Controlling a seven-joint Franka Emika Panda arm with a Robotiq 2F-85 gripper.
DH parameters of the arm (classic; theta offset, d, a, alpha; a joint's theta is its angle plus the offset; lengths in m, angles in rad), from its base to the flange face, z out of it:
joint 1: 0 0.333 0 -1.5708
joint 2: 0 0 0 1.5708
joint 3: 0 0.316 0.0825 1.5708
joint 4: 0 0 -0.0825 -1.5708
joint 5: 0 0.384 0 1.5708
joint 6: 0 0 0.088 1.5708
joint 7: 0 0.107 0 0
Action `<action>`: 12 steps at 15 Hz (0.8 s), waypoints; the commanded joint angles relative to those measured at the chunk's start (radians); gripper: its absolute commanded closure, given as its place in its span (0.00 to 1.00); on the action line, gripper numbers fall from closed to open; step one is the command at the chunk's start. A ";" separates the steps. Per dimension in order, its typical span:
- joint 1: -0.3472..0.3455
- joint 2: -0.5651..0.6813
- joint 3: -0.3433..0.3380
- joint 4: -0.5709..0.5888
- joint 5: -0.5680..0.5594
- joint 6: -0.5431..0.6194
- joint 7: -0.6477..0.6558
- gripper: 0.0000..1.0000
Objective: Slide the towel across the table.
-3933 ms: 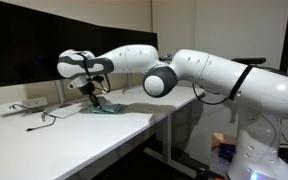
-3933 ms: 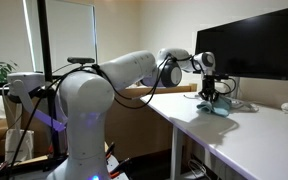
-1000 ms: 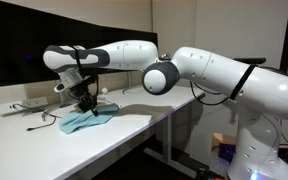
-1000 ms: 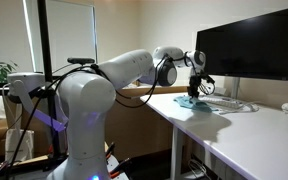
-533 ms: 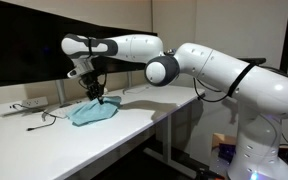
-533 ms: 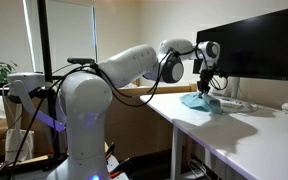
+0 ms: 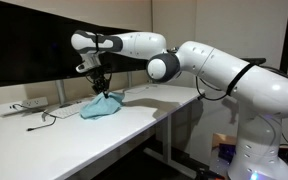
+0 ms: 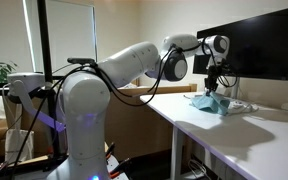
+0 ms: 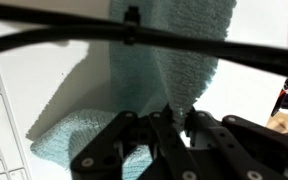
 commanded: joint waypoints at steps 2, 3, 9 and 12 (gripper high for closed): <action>0.006 0.003 0.000 0.000 0.000 0.000 0.000 0.93; 0.007 0.003 0.000 0.000 0.000 0.000 0.000 0.93; 0.006 0.003 -0.001 0.000 0.003 -0.001 0.018 0.67; 0.006 0.005 0.000 0.000 0.003 0.005 0.017 0.49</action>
